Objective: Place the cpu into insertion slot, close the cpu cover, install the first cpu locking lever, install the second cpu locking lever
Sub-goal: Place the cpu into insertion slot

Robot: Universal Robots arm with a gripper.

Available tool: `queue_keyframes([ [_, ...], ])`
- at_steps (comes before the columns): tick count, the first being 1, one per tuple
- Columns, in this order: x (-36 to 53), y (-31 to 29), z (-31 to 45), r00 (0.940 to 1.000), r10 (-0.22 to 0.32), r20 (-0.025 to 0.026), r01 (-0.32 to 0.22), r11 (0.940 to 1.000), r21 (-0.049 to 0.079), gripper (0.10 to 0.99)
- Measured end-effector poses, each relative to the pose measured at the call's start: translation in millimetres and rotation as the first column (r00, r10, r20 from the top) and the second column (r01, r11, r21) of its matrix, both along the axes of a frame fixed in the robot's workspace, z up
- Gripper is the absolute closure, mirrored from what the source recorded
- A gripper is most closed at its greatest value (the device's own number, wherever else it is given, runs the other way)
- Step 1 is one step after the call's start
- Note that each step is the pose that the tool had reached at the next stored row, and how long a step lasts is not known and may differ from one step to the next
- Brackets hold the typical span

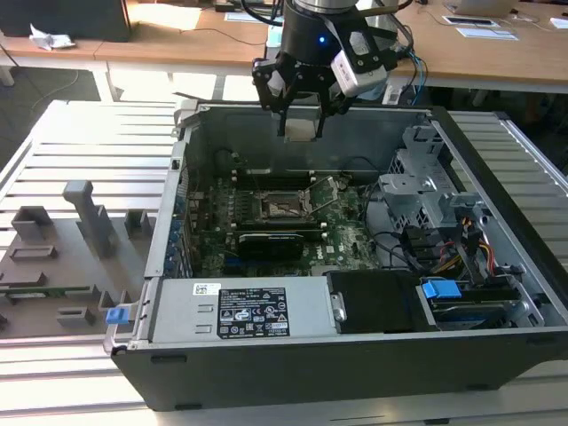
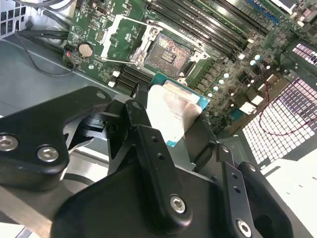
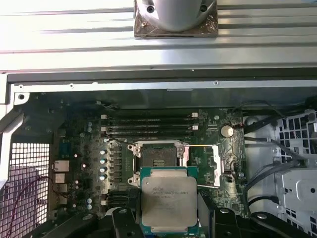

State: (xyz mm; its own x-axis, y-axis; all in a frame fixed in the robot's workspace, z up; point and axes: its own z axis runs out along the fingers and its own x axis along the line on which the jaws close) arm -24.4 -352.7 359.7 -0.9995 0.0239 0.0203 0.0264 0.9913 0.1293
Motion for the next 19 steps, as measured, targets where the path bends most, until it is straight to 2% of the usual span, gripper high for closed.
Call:
queue_keyframes([
  [13, 0.0, 0.0, -11.5, 1.0000, 0.000, -0.0001, 0.000, 1.0000, 0.000, 0.545],
  [19, 0.0, 0.0, -21.0, 1.0000, 0.000, 0.0000, 0.000, 1.0000, 0.000, 0.545],
])
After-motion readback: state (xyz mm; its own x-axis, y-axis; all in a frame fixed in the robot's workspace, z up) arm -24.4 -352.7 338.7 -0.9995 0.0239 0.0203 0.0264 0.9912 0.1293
